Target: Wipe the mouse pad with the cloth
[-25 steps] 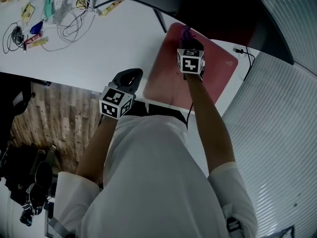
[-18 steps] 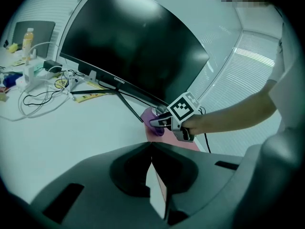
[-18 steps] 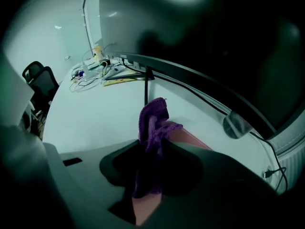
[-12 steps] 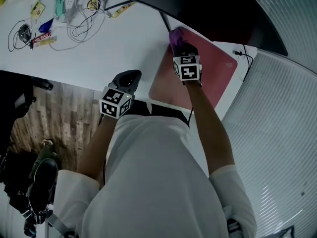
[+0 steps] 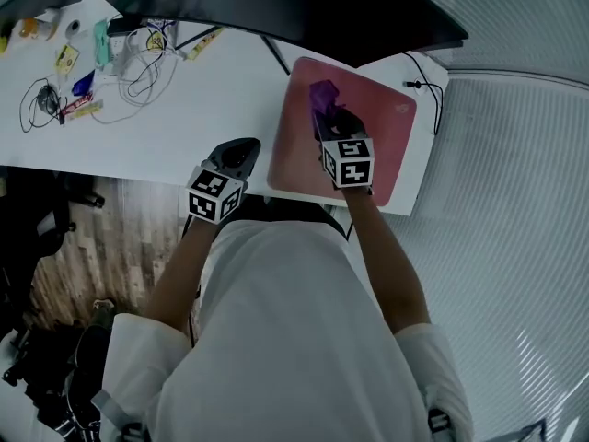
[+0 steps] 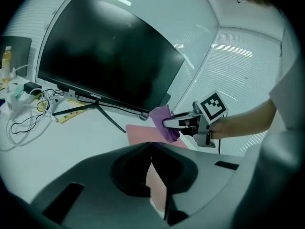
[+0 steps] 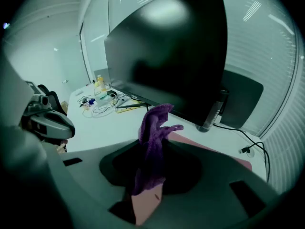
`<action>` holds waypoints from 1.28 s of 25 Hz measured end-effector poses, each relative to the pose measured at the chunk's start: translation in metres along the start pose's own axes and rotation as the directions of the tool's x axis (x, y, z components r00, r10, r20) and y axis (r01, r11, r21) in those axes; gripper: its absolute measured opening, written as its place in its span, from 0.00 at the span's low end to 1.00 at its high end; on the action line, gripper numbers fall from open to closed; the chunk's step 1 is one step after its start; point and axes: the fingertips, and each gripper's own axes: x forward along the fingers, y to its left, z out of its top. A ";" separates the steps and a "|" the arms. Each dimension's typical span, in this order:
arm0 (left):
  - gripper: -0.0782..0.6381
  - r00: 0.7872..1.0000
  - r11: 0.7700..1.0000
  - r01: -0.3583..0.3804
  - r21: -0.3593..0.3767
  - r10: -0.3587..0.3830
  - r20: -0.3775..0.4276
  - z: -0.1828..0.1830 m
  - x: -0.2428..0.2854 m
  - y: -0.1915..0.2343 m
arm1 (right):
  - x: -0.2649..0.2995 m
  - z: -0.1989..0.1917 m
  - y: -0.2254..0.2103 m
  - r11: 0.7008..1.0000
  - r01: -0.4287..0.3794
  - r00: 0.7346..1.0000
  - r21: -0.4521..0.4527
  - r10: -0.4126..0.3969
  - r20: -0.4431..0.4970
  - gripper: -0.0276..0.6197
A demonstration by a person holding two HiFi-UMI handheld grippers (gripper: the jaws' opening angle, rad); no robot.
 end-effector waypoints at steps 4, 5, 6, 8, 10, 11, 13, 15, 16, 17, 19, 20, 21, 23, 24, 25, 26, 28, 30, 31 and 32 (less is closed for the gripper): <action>0.13 1.000 1.000 -0.015 0.017 0.015 0.025 0.005 -0.007 -0.021 | -0.037 -0.015 0.005 1.000 -0.008 0.999 0.022 0.007 0.032 0.25; 0.13 0.999 1.000 -0.018 0.018 0.017 0.028 0.003 -0.008 -0.027 | -0.044 -0.022 0.006 1.000 -0.007 0.999 0.027 0.006 0.036 0.25; 0.13 0.999 1.000 -0.019 0.018 0.018 0.031 0.001 -0.010 -0.035 | -0.052 -0.028 0.006 0.999 -0.005 0.999 0.032 0.004 0.038 0.25; 0.13 0.999 1.000 -0.019 0.025 0.018 0.035 -0.004 -0.014 -0.050 | -0.067 -0.041 0.005 0.999 -0.003 0.999 0.047 0.000 0.047 0.25; 0.13 0.999 0.999 -0.020 0.046 0.018 0.034 -0.011 -0.018 -0.066 | -0.082 -0.053 0.004 0.998 0.003 0.998 0.069 -0.007 0.065 0.25; 0.13 0.999 0.998 -0.022 0.058 0.020 0.033 -0.014 -0.021 -0.075 | -0.091 -0.060 0.003 0.997 0.006 0.997 0.081 -0.012 0.075 0.25; 0.13 0.999 0.997 -0.027 0.075 0.024 0.038 -0.022 -0.027 -0.093 | -0.111 -0.074 0.002 0.995 0.010 0.995 0.101 -0.020 0.095 0.25; 0.13 0.999 0.996 -0.032 0.081 0.029 0.046 -0.031 -0.033 -0.112 | -0.131 -0.089 0.000 0.993 0.011 0.993 0.115 -0.024 0.115 0.25; 0.13 0.998 0.996 -0.035 0.083 0.031 0.050 -0.035 -0.036 -0.122 | -0.142 -0.097 -0.002 0.992 0.010 0.992 0.124 -0.026 0.124 0.25; 0.13 0.998 0.996 -0.038 0.085 0.033 0.055 -0.040 -0.038 -0.131 | -0.152 -0.106 -0.004 0.991 0.011 0.991 0.134 -0.029 0.134 0.25; 0.13 0.997 0.995 -0.043 0.088 0.037 0.066 -0.049 -0.044 -0.152 | -0.174 -0.122 -0.008 0.988 0.014 0.987 0.155 -0.038 0.155 0.25; 0.13 0.996 0.995 -0.047 0.091 0.041 0.073 -0.053 -0.047 -0.161 | -0.185 -0.129 -0.010 0.986 0.015 0.985 0.164 -0.043 0.167 0.25; 0.13 0.996 0.994 -0.053 0.093 0.046 0.081 -0.057 -0.051 -0.170 | -0.195 -0.135 -0.013 0.985 0.016 0.983 0.173 -0.048 0.180 0.25; 0.13 0.994 0.993 -0.069 0.097 0.060 0.095 -0.064 -0.058 -0.185 | -0.215 -0.146 -0.017 0.982 0.015 0.977 0.190 -0.055 0.204 0.25; 0.13 0.993 0.992 -0.078 0.097 0.068 0.100 -0.067 -0.063 -0.192 | -0.225 -0.151 -0.018 0.980 0.013 0.975 0.198 -0.056 0.215 0.25; 0.13 0.992 0.992 -0.085 0.096 0.075 0.106 -0.068 -0.068 -0.199 | -0.234 -0.156 -0.019 0.979 0.009 0.972 0.206 -0.056 0.226 0.25; 0.13 0.990 0.991 -0.091 0.098 0.080 0.112 -0.068 -0.073 -0.206 | -0.243 -0.159 -0.019 0.977 0.004 0.970 0.213 -0.055 0.237 0.25; 0.13 0.989 0.990 -0.097 0.107 0.083 0.126 -0.066 -0.084 -0.219 | -0.261 -0.165 -0.019 0.975 -0.002 0.965 0.220 -0.056 0.257 0.25; 0.13 0.987 0.988 -0.095 0.118 0.078 0.142 -0.063 -0.095 -0.230 | -0.278 -0.169 -0.018 0.976 0.000 0.959 0.220 -0.062 0.277 0.25; 0.13 0.986 0.988 -0.092 0.122 0.074 0.150 -0.061 -0.101 -0.235 | -0.286 -0.170 -0.017 0.976 0.004 0.955 0.219 -0.068 0.288 0.25; 0.13 0.985 0.988 -0.090 0.127 0.070 0.159 -0.058 -0.107 -0.239 | -0.294 -0.170 -0.016 0.976 0.008 0.951 0.219 -0.075 0.299 0.25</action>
